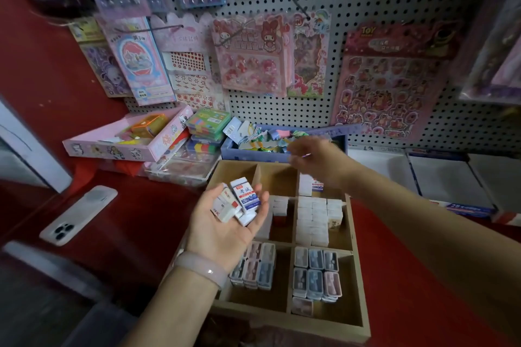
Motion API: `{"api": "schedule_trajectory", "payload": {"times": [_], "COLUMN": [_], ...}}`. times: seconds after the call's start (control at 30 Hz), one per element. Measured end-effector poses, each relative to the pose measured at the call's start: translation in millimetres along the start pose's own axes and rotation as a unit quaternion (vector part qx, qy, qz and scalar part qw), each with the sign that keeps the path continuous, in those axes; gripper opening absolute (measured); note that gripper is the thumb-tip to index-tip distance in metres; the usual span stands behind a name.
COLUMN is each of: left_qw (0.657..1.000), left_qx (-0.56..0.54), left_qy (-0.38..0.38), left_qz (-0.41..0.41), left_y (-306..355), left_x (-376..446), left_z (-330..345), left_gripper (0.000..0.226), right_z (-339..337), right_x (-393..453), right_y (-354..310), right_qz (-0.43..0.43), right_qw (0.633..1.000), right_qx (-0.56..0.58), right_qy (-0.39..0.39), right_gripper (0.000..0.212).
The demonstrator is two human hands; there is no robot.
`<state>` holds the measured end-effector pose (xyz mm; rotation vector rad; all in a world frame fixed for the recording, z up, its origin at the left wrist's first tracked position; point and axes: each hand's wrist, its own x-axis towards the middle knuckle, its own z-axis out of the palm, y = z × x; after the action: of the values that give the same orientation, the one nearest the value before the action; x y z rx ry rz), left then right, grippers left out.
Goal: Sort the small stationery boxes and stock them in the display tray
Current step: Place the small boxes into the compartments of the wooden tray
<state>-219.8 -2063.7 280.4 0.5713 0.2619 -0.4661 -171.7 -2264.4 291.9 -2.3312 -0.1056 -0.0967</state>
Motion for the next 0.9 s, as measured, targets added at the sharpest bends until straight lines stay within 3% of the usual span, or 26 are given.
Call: {"api": "schedule_trajectory", "payload": {"times": [0.1, 0.2, 0.33, 0.4, 0.53, 0.6, 0.67, 0.77, 0.9], "left_qw": [1.0, 0.999, 0.998, 0.998, 0.996, 0.996, 0.997, 0.998, 0.998], "left_qx": [0.028, 0.044, 0.058, 0.057, 0.074, 0.074, 0.064, 0.051, 0.046], "left_qy": [-0.004, -0.014, -0.009, -0.003, 0.023, 0.035, 0.038, 0.028, 0.027], "left_qz": [-0.011, -0.008, -0.029, -0.032, -0.041, -0.037, -0.03, -0.024, -0.018], "left_y": [-7, -10, -13, -14, -10, -6, -3, -2, -1], "left_x": [-5, -10, -14, -13, -6, -3, 0, 2, 2], "left_z": [7, 11, 12, 11, 3, -1, -2, -2, -5], "left_gripper": [0.031, 0.026, 0.028, 0.03, 0.032, 0.034, 0.038, 0.045, 0.053], "right_z": [1, 8, 13, 9, -17, -30, -32, -15, 10], "right_x": [-18, -24, -27, -30, -30, -23, -17, -13, -6], "right_y": [-33, -37, -30, -29, -19, 0, 26, 59, 72], "right_qz": [-0.067, -0.094, -0.051, -0.046, -0.014, 0.016, 0.041, 0.077, 0.126], "right_qw": [0.98, 0.975, 0.978, 0.974, 0.954, 0.967, 0.988, 0.983, 0.975], "right_qx": [0.103, 0.035, 0.103, 0.152, 0.299, 0.227, 0.025, -0.154, -0.179], "right_qy": [-0.158, -0.201, -0.175, -0.16, 0.007, 0.112, 0.147, 0.067, 0.043], "right_gripper": [0.028, 0.027, 0.011, 0.015, 0.016, 0.014, 0.014, 0.007, 0.006]}}
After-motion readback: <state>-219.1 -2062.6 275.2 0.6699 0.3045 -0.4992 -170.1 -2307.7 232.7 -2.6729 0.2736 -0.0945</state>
